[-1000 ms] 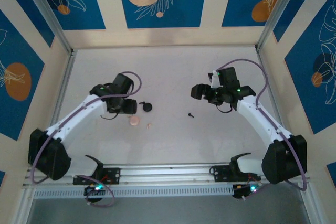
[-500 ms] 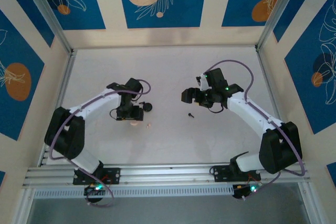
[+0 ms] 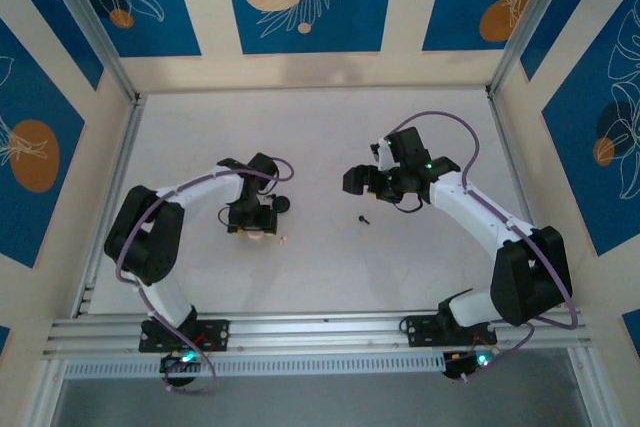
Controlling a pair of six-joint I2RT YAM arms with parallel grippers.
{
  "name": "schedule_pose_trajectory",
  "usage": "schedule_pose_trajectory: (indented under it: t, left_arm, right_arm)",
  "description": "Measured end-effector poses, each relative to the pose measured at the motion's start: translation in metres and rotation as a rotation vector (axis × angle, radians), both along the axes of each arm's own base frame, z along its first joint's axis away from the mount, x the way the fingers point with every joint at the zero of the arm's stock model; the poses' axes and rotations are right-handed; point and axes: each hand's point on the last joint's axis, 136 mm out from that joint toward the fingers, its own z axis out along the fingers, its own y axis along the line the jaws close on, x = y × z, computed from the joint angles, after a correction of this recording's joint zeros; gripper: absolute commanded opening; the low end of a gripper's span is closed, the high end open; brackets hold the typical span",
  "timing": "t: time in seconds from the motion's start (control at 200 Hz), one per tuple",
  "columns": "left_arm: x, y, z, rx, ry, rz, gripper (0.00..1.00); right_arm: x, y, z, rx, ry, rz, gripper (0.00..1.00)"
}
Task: Insert the wireless bluetooth earbuds into the charging case
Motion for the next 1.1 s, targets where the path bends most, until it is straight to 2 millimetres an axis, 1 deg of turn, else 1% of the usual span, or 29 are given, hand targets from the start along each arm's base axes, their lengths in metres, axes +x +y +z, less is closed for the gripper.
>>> schedule_pose_trajectory:
  t: [0.135, 0.285, 0.53, 0.64, 0.77, 0.885, 0.95, 1.01, 1.1]
  left_arm:
    - [0.003, 0.000, -0.005, -0.002, 0.003, 0.008, 0.70]
    - [0.005, 0.001, -0.010, 0.003, 0.011, 0.013, 0.67]
    - [0.009, 0.003, -0.017, 0.005, 0.017, 0.013, 0.54]
    - [0.010, 0.003, -0.016, 0.004, 0.017, 0.008, 0.47]
    - [0.010, 0.003, -0.016, 0.003, 0.018, 0.006, 0.42]
    - [0.010, 0.003, -0.015, 0.002, 0.016, 0.005, 0.41]
    - [0.011, 0.003, -0.013, -0.005, 0.004, 0.001, 0.40]
    - [0.012, 0.002, -0.007, -0.015, -0.018, -0.007, 0.40]
    - [0.015, -0.002, 0.013, -0.043, -0.083, -0.046, 0.40]
  right_arm:
    - [0.002, 0.001, 0.000, 0.001, -0.001, 0.000, 0.82]
    - [0.003, 0.002, 0.000, 0.004, 0.005, 0.005, 0.79]
    - [0.005, 0.005, -0.001, 0.003, 0.014, 0.012, 0.79]
    - [0.004, 0.006, 0.000, 0.002, 0.014, 0.014, 0.78]
    - [0.004, 0.006, 0.000, 0.001, 0.018, 0.015, 0.78]
    - [0.004, 0.006, 0.000, 0.001, 0.019, 0.015, 0.79]
    - [0.003, 0.006, 0.000, 0.001, 0.020, 0.015, 0.79]
    - [0.003, 0.007, 0.001, 0.007, 0.020, 0.018, 0.79]
    - [0.001, 0.009, 0.006, 0.029, 0.014, 0.026, 0.80]
